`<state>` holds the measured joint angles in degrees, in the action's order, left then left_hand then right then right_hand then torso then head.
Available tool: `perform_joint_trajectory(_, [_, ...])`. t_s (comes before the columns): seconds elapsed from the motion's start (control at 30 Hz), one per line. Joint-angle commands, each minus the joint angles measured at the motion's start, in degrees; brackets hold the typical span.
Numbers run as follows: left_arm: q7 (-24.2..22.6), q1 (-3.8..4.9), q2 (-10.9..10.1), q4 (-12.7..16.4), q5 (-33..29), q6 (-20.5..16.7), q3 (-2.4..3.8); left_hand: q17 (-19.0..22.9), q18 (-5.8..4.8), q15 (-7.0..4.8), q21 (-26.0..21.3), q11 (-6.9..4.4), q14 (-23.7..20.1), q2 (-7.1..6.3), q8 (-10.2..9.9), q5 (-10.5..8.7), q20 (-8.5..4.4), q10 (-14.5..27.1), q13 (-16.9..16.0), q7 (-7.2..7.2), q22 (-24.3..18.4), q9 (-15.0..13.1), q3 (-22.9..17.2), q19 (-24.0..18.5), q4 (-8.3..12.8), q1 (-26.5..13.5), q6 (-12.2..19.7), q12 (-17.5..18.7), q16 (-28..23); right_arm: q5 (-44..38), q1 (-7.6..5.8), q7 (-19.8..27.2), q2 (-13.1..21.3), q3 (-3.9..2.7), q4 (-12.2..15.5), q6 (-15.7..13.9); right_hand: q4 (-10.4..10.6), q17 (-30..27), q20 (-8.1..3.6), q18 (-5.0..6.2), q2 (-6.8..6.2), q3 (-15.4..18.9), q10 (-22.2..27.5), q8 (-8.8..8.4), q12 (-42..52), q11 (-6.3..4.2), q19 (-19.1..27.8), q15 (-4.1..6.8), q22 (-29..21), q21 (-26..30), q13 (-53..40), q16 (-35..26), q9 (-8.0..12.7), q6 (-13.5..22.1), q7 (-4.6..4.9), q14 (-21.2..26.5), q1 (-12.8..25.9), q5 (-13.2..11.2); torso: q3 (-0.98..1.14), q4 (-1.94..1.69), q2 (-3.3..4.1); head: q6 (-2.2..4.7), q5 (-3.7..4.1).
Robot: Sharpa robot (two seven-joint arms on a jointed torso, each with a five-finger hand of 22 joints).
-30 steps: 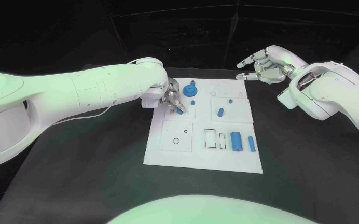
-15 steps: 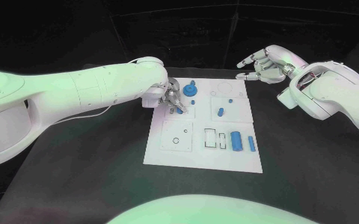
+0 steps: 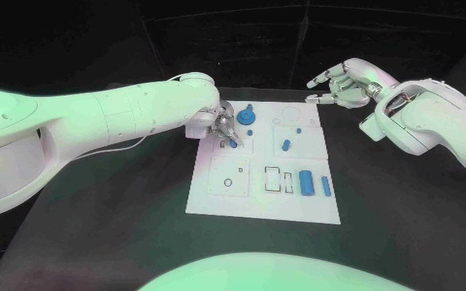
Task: Assemble the parts on the task board
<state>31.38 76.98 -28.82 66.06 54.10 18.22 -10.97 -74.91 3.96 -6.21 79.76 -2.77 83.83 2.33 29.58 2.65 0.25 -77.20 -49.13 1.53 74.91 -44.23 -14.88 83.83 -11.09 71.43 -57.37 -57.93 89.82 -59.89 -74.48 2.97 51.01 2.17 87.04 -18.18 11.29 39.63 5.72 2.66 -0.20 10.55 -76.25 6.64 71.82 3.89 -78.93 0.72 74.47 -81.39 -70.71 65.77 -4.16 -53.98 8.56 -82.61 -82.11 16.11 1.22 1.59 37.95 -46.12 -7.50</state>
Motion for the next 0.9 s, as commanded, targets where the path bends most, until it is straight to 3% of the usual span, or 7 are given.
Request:
perform_joint_trajectory(0.03, [0.5, -0.19, 0.3, -0.1, 0.2, 1.4, -0.2, -15.1, -1.05, 0.03, 0.4, -0.46, 6.2, -0.56, 0.3, 0.02, -0.11, -0.1, -0.1, -0.94, 2.6, -0.1, -2.9, 1.4, 2.6, -1.2, -1.4, 0.2, 0.2, -0.1, -0.16, 0.2, 0.0, -0.05, 0.2, 0.2, 0.0, -0.1, -0.19, 1.11, -0.05, 0.2, -0.1, 0.37, -0.1, -0.33, 0.4, 0.2, -0.1, 0.4, -0.1, -0.3, 0.1, -0.4, 0.0, -0.1, 0.5, -0.2, 0.01, 0.0, 0.01, -0.05, 0.06])
perform_joint_trajectory(0.33, [0.5, -0.19, 0.4, -0.2, 0.2, 1.5, -0.23, -15.1, -1.08, -0.11, 0.5, -0.61, 6.2, -1.1, 0.3, 0.02, -0.24, -0.4, -0.2, -1.12, 2.8, -0.2, -1.8, 1.5, 1.7, -2.8, -2.0, 0.1, 0.2, -0.1, -0.18, 0.2, 0.1, -0.05, 0.2, 0.2, 0.0, -0.1, -0.19, 1.11, -0.05, 0.2, -0.1, 0.37, -0.1, -0.33, 0.4, 0.2, -0.1, 0.4, -0.1, -0.3, 0.1, -0.4, 0.0, -0.1, 0.5, -0.2, -0.02, -0.06, 0.0, -0.1, 0.2])
perform_joint_trajectory(0.9, [0.4, -0.19, 0.4, -0.5, 0.2, 1.3, -0.23, -15.1, -1.14, -0.28, 0.7, -0.79, 6.2, -2.52, 0.4, 0.02, -0.41, -1.0, -0.2, -1.36, 3.2, -0.6, 4.6, 1.5, -3.1, -9.1, -3.2, 0.2, 0.2, -0.1, -0.19, 0.2, 0.1, -0.05, 0.2, 0.1, 0.1, -0.3, -0.2, 1.16, -0.12, 0.5, 0.1, 0.4, -0.3, -0.33, 0.5, 0.21, -0.3, 0.5, 0.2, -0.5, 0.1, -0.3, 0.0, -0.1, 0.6, -0.4, 0.01, -0.03, 0.0, -0.05, 0.28])
